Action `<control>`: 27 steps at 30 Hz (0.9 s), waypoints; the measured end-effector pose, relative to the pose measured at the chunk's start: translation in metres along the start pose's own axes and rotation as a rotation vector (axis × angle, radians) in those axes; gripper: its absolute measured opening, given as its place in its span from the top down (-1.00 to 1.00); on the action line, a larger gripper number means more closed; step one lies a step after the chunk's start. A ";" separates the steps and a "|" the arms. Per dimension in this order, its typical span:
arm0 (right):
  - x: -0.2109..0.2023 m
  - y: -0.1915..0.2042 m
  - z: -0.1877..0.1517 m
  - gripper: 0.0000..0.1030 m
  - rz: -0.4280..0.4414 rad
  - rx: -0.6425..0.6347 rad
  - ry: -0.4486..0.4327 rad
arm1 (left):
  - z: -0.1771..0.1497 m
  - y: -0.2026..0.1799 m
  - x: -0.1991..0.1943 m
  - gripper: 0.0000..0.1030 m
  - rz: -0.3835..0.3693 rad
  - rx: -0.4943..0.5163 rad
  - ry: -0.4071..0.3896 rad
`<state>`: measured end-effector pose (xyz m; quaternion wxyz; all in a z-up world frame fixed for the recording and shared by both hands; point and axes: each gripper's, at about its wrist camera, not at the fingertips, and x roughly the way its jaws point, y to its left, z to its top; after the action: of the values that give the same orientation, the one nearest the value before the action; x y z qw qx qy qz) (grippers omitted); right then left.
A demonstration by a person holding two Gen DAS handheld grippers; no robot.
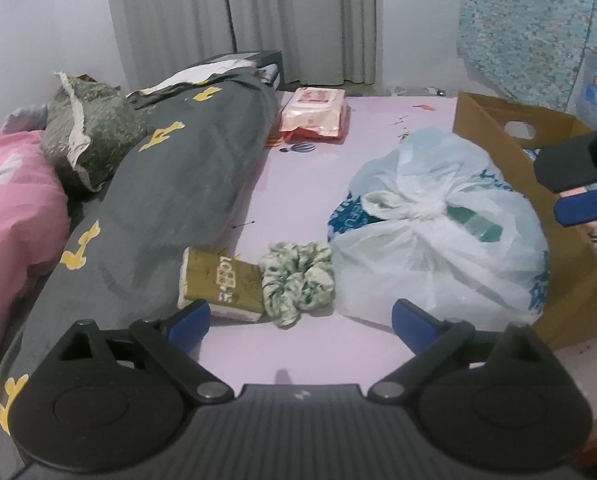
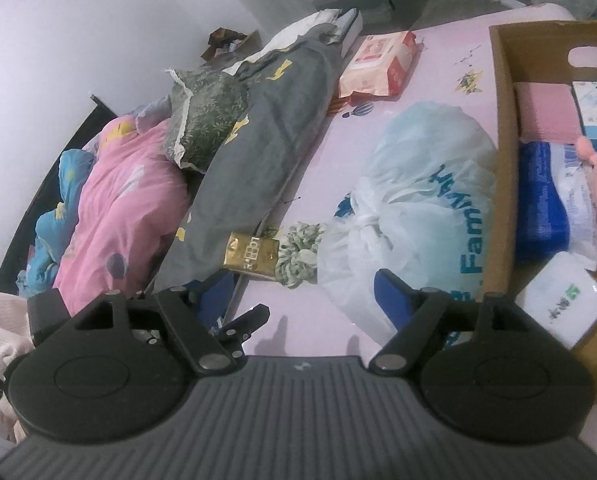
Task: Organize soft objects
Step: 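Move the right tool back over the bed toward the gold tea box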
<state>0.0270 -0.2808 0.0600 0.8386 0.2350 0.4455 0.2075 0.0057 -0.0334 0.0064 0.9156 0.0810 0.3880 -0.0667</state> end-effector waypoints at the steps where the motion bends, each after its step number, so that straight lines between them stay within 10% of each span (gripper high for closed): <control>1: 0.002 0.000 0.000 -0.54 0.003 0.003 0.001 | 0.000 0.002 0.001 -0.91 0.001 -0.004 0.004; 27: 0.089 0.020 0.001 -0.59 0.117 0.076 0.104 | -0.048 0.066 0.021 -1.00 -0.038 -0.203 -0.001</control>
<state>0.0708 -0.2149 0.0141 0.7912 0.2810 0.4816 0.2512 -0.0013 0.0398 -0.0353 0.9179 -0.0196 0.3938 -0.0444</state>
